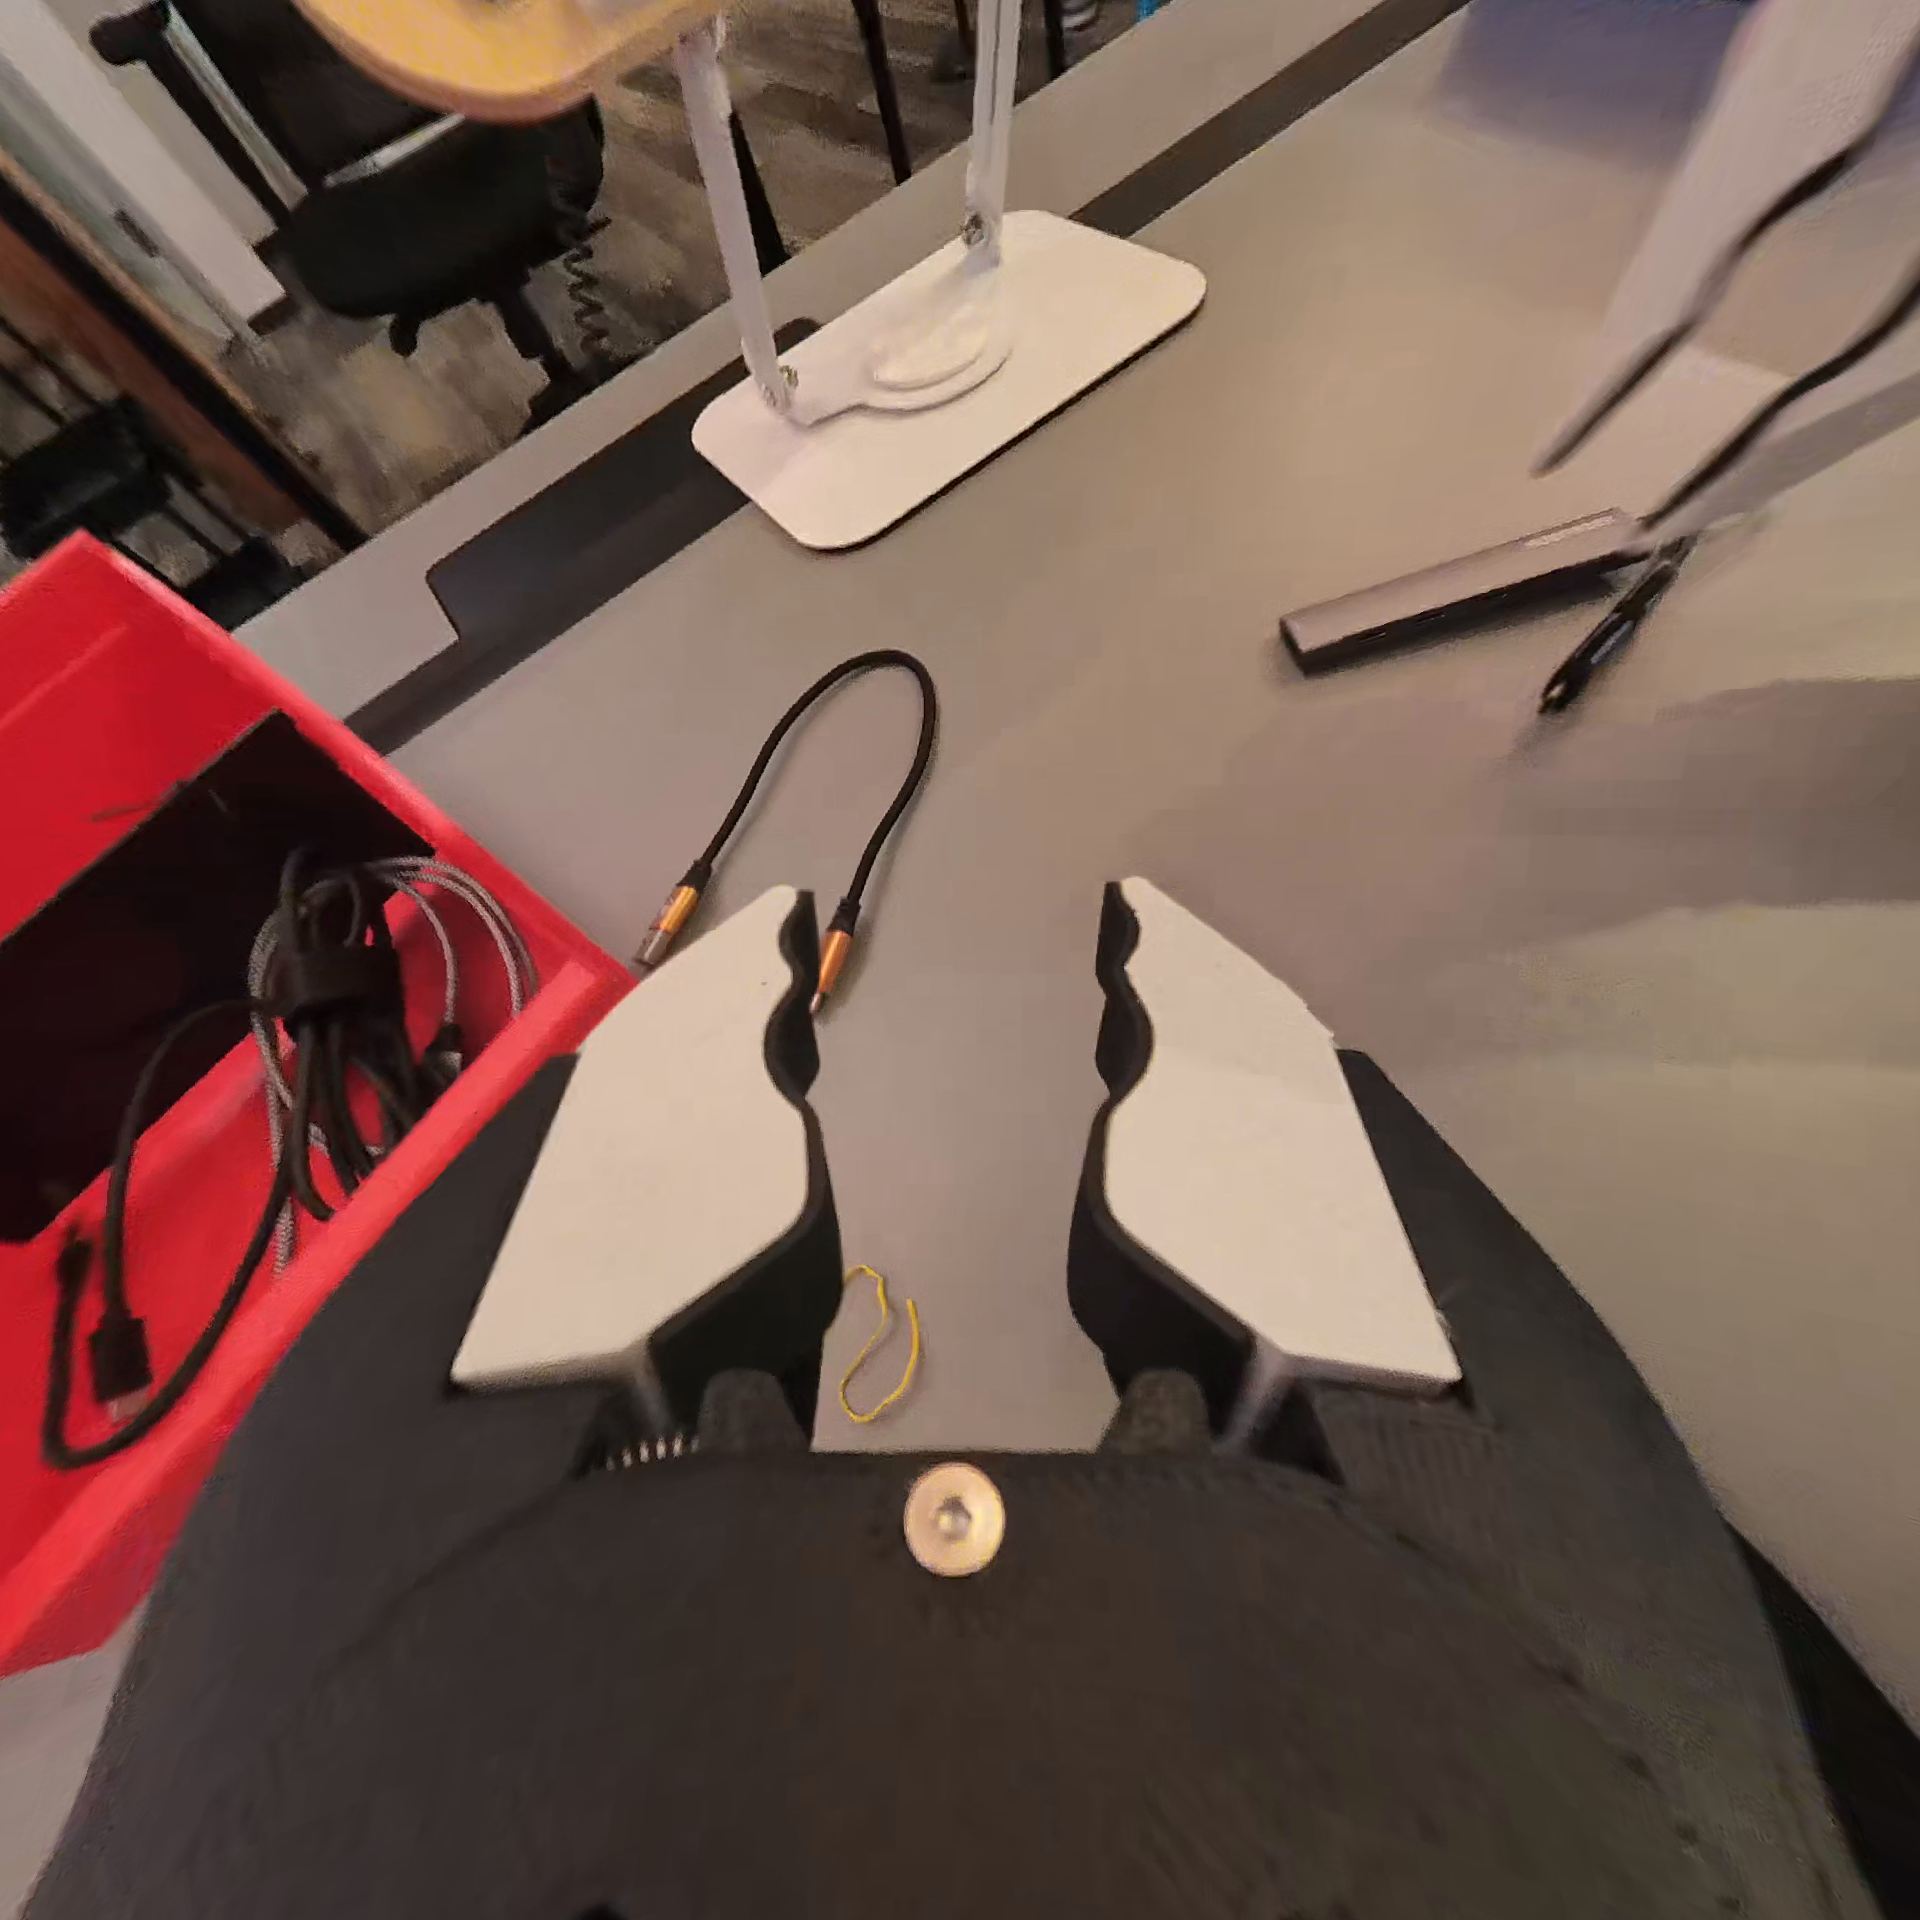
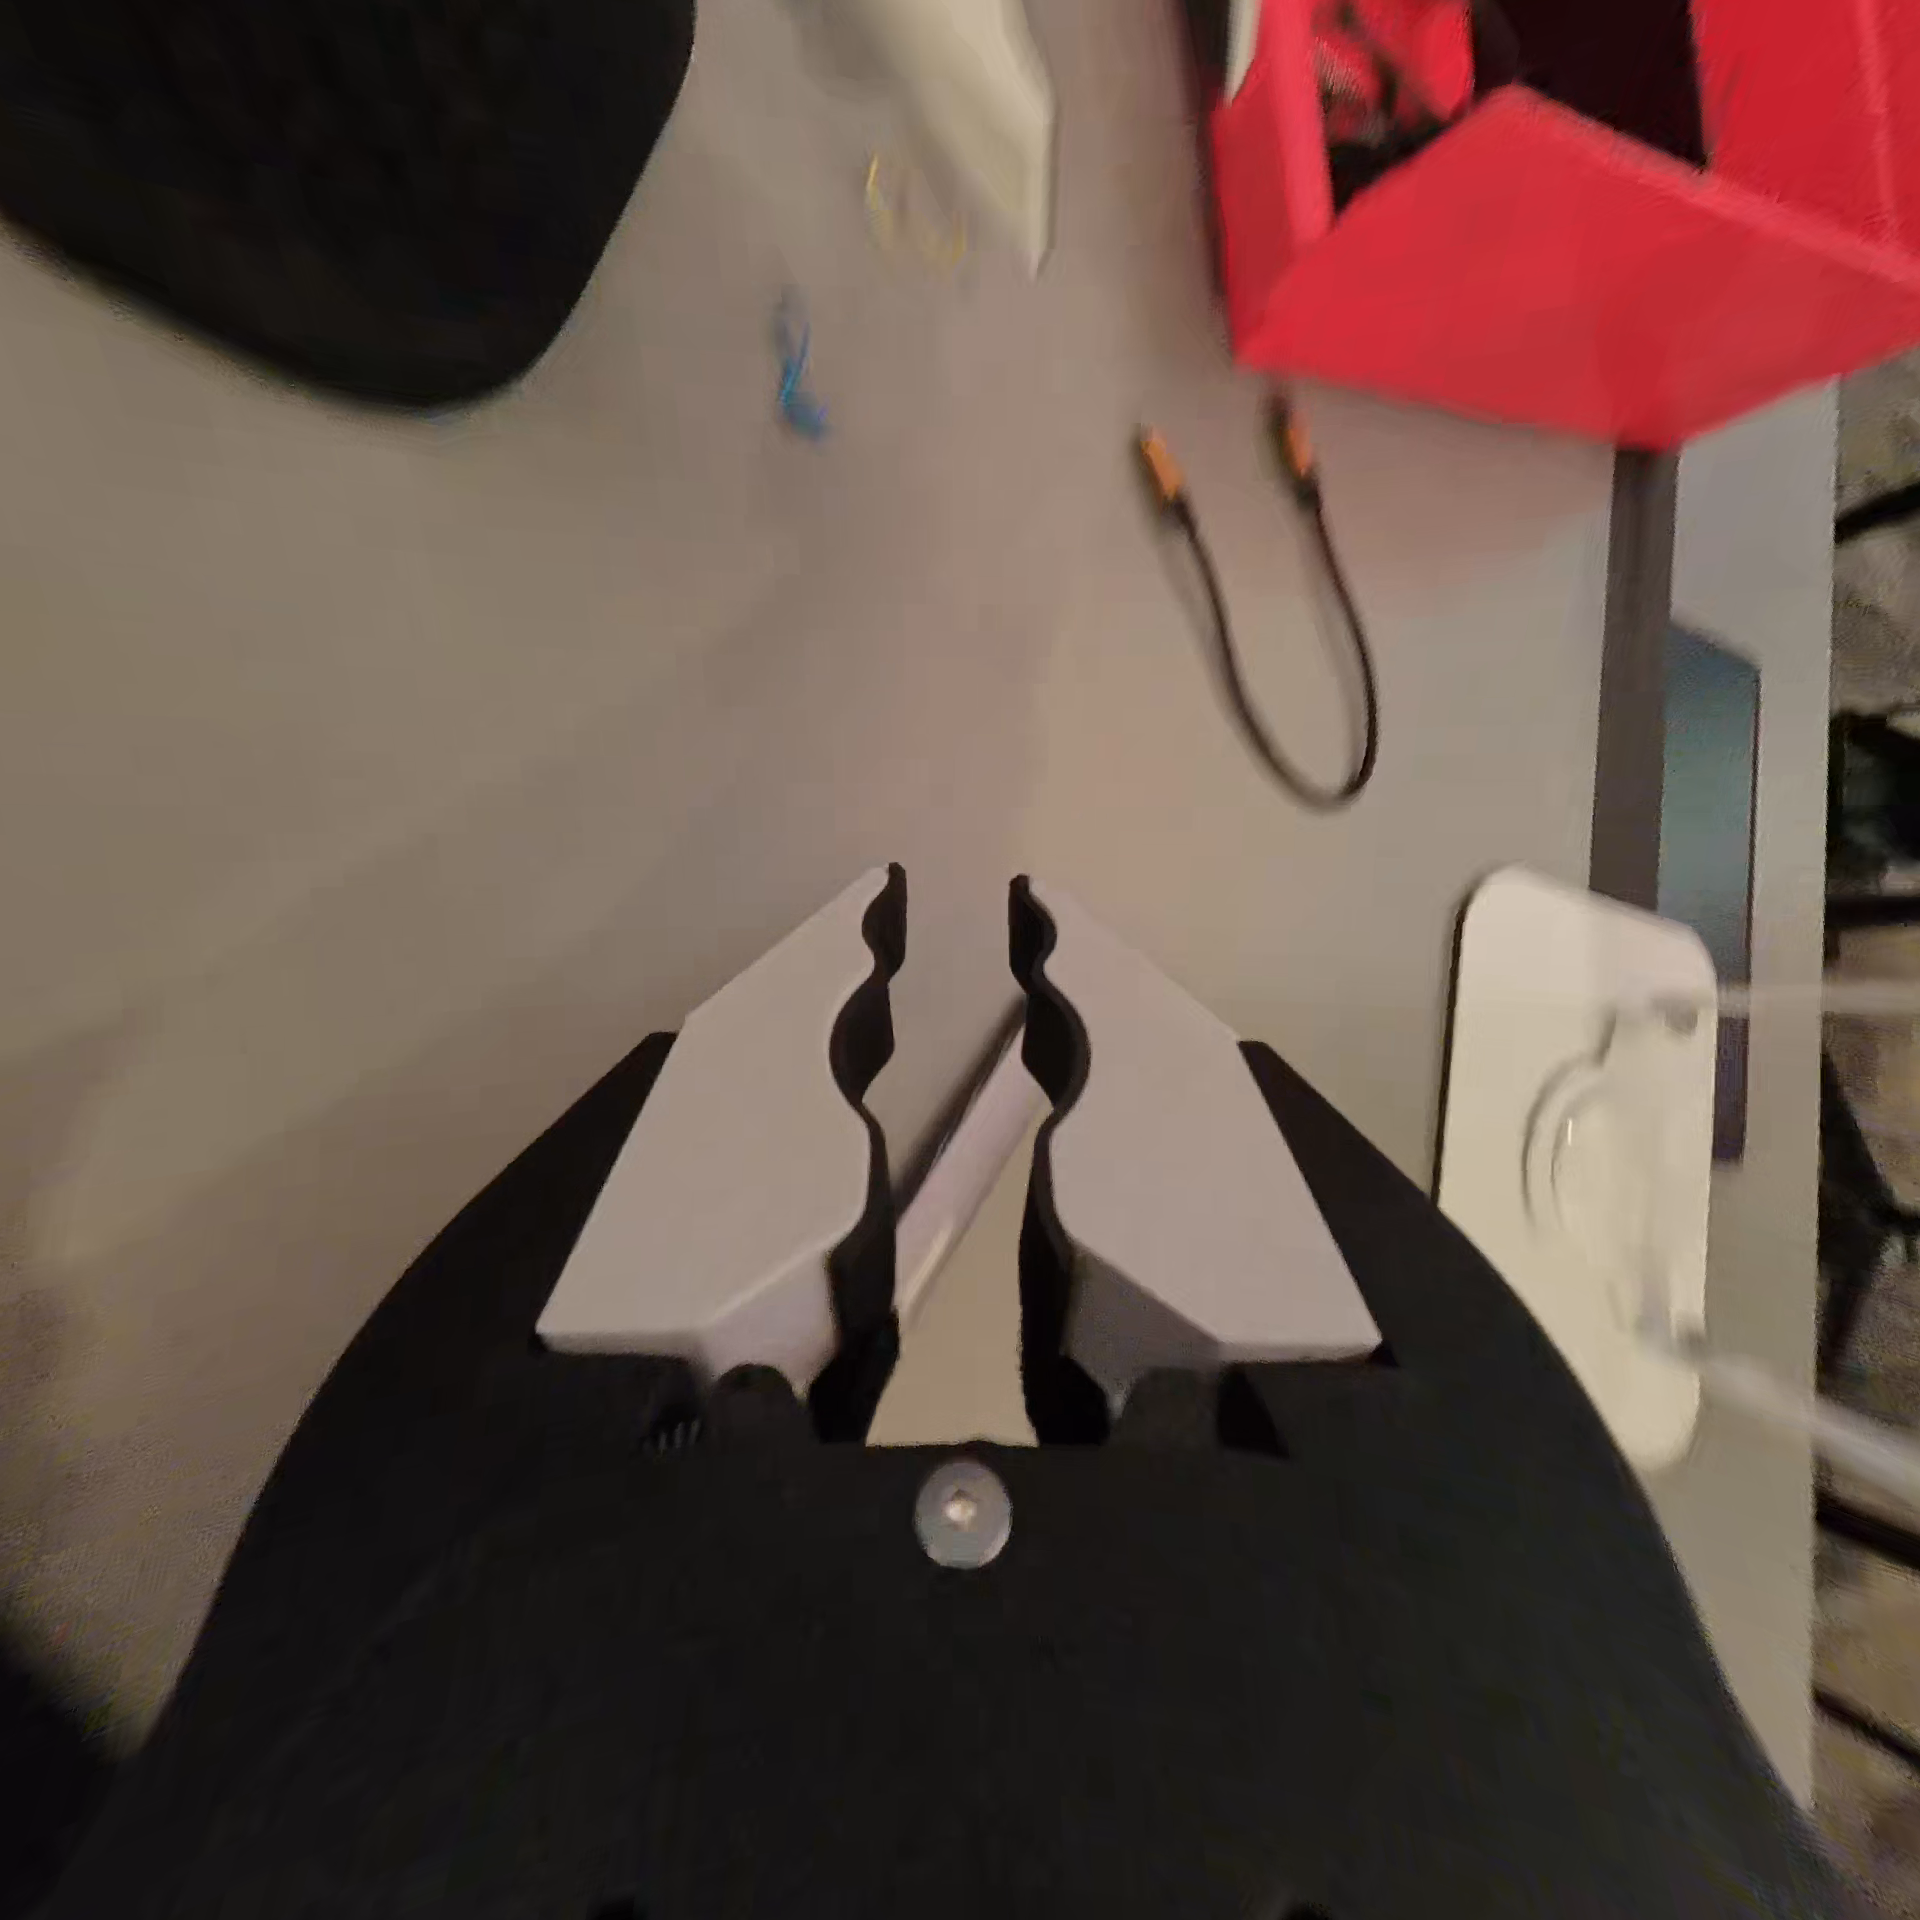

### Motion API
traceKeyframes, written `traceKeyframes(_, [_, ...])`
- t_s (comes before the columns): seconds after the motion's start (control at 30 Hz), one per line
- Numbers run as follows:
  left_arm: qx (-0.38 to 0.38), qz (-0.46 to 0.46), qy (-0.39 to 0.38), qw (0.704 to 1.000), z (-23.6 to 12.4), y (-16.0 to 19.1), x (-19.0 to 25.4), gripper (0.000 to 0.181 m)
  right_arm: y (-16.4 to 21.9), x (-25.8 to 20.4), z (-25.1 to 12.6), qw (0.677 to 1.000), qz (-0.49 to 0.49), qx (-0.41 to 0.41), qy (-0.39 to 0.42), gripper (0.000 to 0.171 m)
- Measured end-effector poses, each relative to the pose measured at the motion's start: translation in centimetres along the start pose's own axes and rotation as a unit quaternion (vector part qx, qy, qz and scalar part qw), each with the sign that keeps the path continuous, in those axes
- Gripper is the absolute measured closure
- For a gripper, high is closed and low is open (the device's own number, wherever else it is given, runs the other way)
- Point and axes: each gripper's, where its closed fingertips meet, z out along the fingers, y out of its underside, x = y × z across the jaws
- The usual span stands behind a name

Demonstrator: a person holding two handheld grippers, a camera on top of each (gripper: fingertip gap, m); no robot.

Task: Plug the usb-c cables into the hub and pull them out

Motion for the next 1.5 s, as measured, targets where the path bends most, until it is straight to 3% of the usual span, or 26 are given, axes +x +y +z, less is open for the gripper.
traceKeyframes(0.1, [0.009, -0.013, -0.022, 1.000, 0.5, 1.1, -0.6, 0.131, -3.3, 3.6, 6.1, 0.999, 0.005, 0.035, -0.017, 0.160])
traceKeyframes(0.17, [0.005, -0.032, -0.021, 0.999, 0.8, 2.1, -0.8, 0.129, -3.9, 6.6, 9.7, 0.999, -0.036, 0.019, 0.023, 0.159])
traceKeyframes(0.27, [0.012, -0.047, -0.024, 0.999, 1.0, 3.0, -1.1, 0.131, -4.2, 7.5, 13.9, 0.998, -0.059, -0.004, 0.001, 0.159])
traceKeyframes(0.47, [0.018, -0.055, -0.016, 0.998, 1.5, 3.3, -1.2, 0.130, -2.9, 8.1, 17.6, 0.992, -0.110, -0.065, -0.018, 0.164])
traceKeyframes(0.63, [0.029, -0.055, -0.007, 0.998, 1.3, 3.2, -1.0, 0.129, -3.2, 8.1, 18.2, 0.995, -0.008, -0.038, -0.088, 0.171])
traceKeyframes(0.83, [0.084, -0.107, -0.009, 0.991, -0.3, 1.8, -2.2, 0.126, -5.5, 9.1, 14.5, 0.985, 0.135, 0.067, -0.090, 0.171])
traceKeyframes(1.0, [0.155, -0.175, 0.015, 0.972, -1.5, -1.3, -2.6, 0.117, -10.1, 8.6, 7.4, 0.919, 0.267, 0.267, -0.110, 0.171])
traceKeyframes(1.13, [0.212, -0.228, 0.088, 0.946, -2.2, -5.4, -1.1, 0.116, -11.9, 8.1, 2.7, 0.863, 0.314, 0.385, -0.091, 0.171])
traceKeyframes(1.3, [0.261, -0.259, 0.180, 0.913, -3.1, -9.3, 0.3, 0.127, -12.9, 6.0, -0.5, 0.804, 0.341, 0.475, -0.105, 0.171])
traceKeyframes(1.37, [0.271, -0.280, 0.249, 0.887, -3.6, -10.4, 1.2, 0.137, -13.3, 5.0, -1.3, 0.771, 0.358, 0.507, -0.143, 0.171])
traceKeyframes(1.5, [0.295, -0.301, 0.329, 0.845, -4.7, -11.5, 2.1, 0.169, -13.8, 3.3, -2.0, 0.738, 0.366, 0.532, -0.193, 0.171])
